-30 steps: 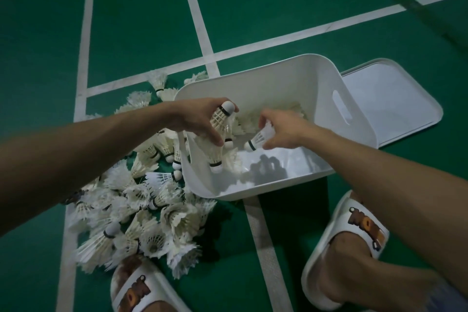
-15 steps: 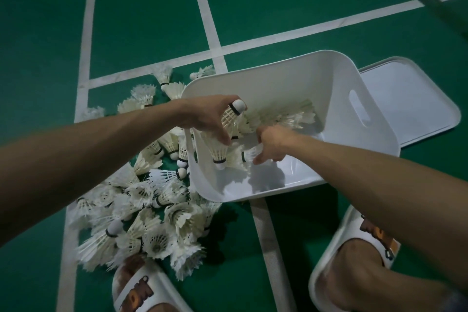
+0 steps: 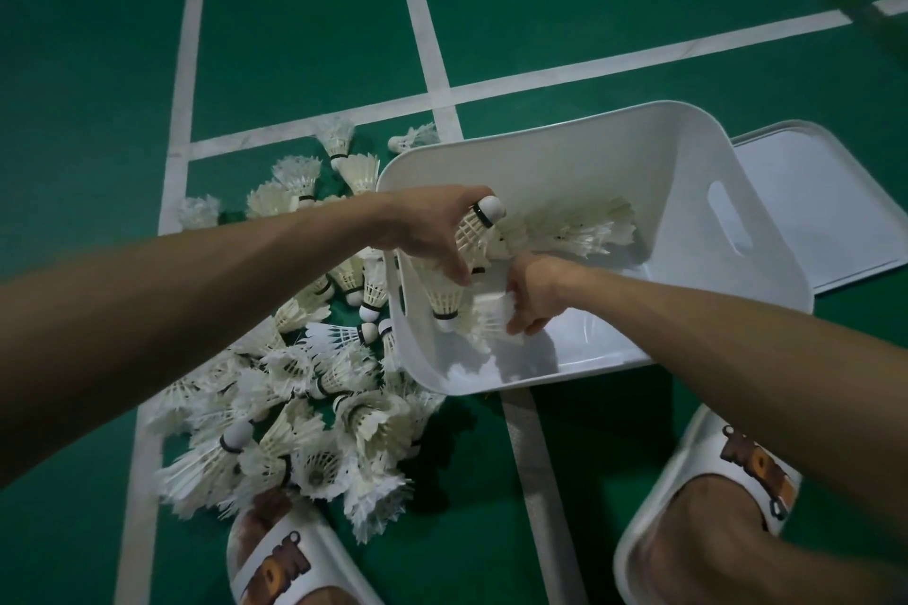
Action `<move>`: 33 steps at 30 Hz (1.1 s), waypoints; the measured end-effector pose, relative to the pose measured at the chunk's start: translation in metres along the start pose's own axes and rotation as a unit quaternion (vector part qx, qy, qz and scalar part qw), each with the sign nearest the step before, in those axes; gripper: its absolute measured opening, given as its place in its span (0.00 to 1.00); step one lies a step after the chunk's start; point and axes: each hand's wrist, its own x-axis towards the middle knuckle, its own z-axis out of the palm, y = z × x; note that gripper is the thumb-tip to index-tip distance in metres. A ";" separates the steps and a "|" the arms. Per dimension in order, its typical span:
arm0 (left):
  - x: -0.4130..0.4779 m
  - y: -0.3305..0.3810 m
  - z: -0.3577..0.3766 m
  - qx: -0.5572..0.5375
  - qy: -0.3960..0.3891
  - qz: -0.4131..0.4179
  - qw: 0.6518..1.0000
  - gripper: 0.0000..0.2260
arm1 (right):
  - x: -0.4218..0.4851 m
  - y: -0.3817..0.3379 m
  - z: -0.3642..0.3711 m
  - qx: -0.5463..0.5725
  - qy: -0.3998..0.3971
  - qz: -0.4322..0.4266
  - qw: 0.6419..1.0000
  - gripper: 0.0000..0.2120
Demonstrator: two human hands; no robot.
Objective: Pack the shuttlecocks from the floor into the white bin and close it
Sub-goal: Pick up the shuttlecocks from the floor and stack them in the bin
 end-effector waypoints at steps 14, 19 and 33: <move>-0.004 0.001 -0.007 -0.100 0.011 0.010 0.995 0.34 | -0.026 0.015 -0.037 0.114 0.032 -0.041 0.992 0.30; -0.005 0.016 -0.009 -0.171 -0.002 0.049 0.984 0.36 | -0.059 0.029 -0.067 0.315 0.061 -0.141 0.937 0.32; -0.002 0.022 0.004 -0.204 0.005 0.082 0.976 0.39 | -0.069 0.042 -0.065 0.340 0.076 -0.139 0.927 0.33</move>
